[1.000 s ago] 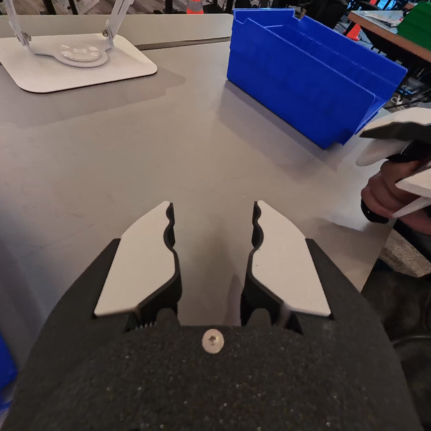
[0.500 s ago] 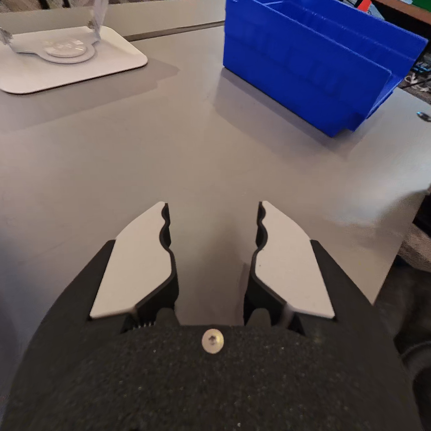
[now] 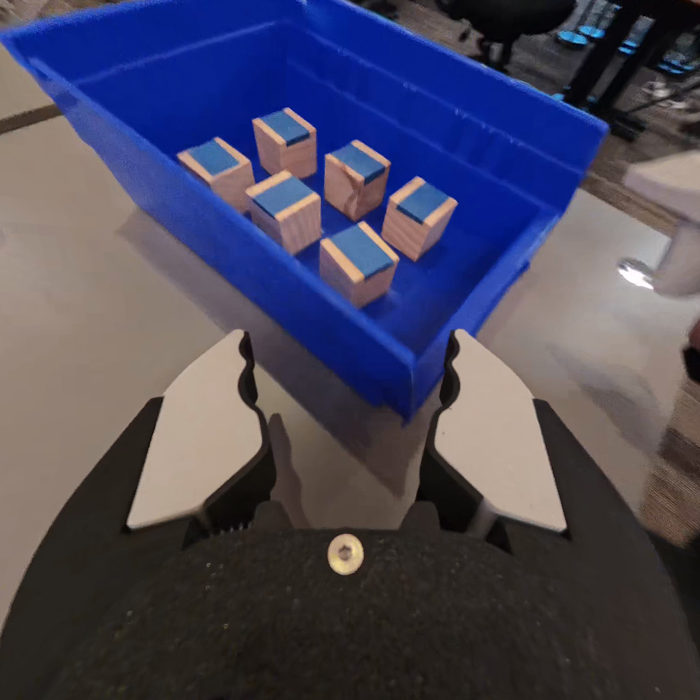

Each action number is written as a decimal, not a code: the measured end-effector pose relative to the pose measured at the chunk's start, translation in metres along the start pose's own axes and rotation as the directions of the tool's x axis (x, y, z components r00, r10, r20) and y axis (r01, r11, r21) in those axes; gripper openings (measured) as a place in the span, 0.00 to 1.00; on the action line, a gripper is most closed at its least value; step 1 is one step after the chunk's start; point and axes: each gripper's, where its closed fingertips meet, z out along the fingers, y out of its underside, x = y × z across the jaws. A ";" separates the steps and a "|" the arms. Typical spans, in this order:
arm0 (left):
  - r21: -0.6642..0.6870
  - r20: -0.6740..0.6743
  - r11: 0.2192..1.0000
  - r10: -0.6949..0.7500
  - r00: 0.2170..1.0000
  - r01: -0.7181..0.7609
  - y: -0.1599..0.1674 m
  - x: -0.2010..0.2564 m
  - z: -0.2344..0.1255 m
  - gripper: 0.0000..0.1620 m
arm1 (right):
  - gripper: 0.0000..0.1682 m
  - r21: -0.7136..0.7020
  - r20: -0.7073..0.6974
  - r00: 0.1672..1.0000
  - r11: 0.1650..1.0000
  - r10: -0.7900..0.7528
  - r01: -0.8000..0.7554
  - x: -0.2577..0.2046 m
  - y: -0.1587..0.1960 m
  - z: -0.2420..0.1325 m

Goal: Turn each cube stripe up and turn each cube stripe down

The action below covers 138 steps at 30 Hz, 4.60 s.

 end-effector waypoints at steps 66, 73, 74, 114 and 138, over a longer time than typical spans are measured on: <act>0.258 0.564 0.911 -0.413 0.715 0.323 0.203 -0.379 -0.447 0.45 | 0.10 0.316 0.635 0.740 0.949 -0.220 0.011 -0.320 -0.010 -0.116; 0.375 0.495 0.820 -0.571 0.655 0.432 0.201 -0.451 -0.434 0.40 | 0.11 0.263 0.662 0.720 0.964 -0.208 0.037 -0.335 0.008 -0.107; 0.368 0.534 0.816 -0.578 0.617 0.445 0.205 -0.462 -0.435 0.40 | 0.11 0.262 0.666 0.715 0.964 -0.213 0.044 -0.338 0.010 -0.107; 0.407 0.718 0.907 -0.242 0.653 -0.111 0.057 -0.224 -0.460 0.05 | 0.02 0.402 0.476 0.846 0.915 -0.241 0.035 -0.462 -0.134 -0.101; 0.100 0.418 0.995 -0.014 0.908 -0.031 -0.060 -0.028 0.021 0.06 | 0.02 -0.141 0.092 0.990 0.985 0.111 -0.098 0.017 -0.006 0.088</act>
